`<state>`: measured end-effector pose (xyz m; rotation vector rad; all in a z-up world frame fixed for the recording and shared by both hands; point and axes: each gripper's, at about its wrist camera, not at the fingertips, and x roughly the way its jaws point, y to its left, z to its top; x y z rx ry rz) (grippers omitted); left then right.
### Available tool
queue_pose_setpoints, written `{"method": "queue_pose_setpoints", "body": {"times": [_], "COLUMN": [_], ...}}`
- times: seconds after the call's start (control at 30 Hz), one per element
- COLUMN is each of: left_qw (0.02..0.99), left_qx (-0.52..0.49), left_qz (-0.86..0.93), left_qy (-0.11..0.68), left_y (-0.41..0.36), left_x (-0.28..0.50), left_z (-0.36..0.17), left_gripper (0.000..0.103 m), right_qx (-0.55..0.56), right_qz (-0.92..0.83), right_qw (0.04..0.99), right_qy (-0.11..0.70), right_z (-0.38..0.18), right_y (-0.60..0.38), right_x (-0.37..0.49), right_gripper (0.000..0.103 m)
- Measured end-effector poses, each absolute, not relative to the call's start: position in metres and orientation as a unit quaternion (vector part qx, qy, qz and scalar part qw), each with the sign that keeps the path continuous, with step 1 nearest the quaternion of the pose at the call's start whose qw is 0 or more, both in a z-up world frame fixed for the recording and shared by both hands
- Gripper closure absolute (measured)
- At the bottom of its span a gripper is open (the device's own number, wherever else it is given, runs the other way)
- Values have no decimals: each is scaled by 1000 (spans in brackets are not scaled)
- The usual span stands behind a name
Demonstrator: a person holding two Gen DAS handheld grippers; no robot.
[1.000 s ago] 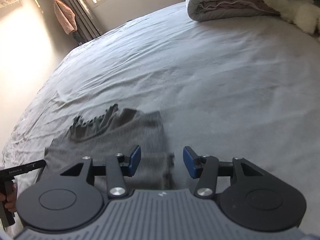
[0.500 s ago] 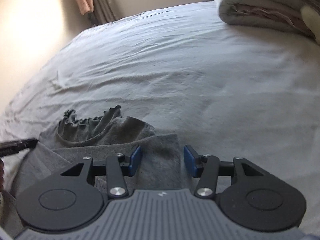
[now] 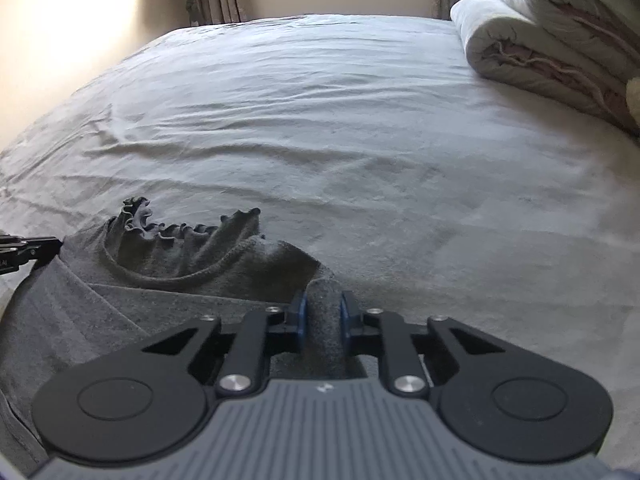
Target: Fold clothes
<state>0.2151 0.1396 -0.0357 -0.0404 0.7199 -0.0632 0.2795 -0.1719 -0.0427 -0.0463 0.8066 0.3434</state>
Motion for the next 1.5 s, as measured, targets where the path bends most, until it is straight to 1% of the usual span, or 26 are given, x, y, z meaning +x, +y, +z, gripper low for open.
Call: {"method": "queue_pose_setpoints", "body": {"times": [0.43, 0.73, 0.87, 1.0, 1.17, 1.33, 1.43, 1.47, 1.5], "left_qw": [961, 972, 972, 968, 958, 946, 943, 942, 941], "left_qx": [3, 29, 48, 54, 58, 17, -35, -48, -60], "left_qz": [-52, -91, -111, -133, -146, -139, -123, -117, -110], "left_qy": [271, 213, 200, 207, 240, 291, 308, 312, 315], "left_y": [135, 132, 134, 136, 137, 140, 147, 148, 149], "left_x": [164, 97, 63, 32, 2, -9, -15, -16, -16], "left_z": [4, 21, 21, 13, -9, -29, -32, -30, -28], "left_gripper": [99, 99, 99, 99, 100, 100, 99, 96, 90], "right_qx": [-32, -57, -63, -71, -50, -26, -23, -27, -38], "right_qz": [176, 198, 207, 216, 218, 218, 203, 196, 188], "right_qw": [931, 942, 943, 942, 937, 929, 922, 919, 917], "right_qy": [317, 267, 251, 247, 268, 299, 328, 340, 350], "right_z": [3, 22, 24, 16, -5, -31, -46, -48, -47], "right_y": [-177, -183, -190, -198, -205, -204, -203, -203, -201], "right_x": [223, 163, 130, 100, 74, 55, 45, 43, 41], "right_gripper": [89, 89, 89, 89, 89, 89, 88, 88, 88]}}
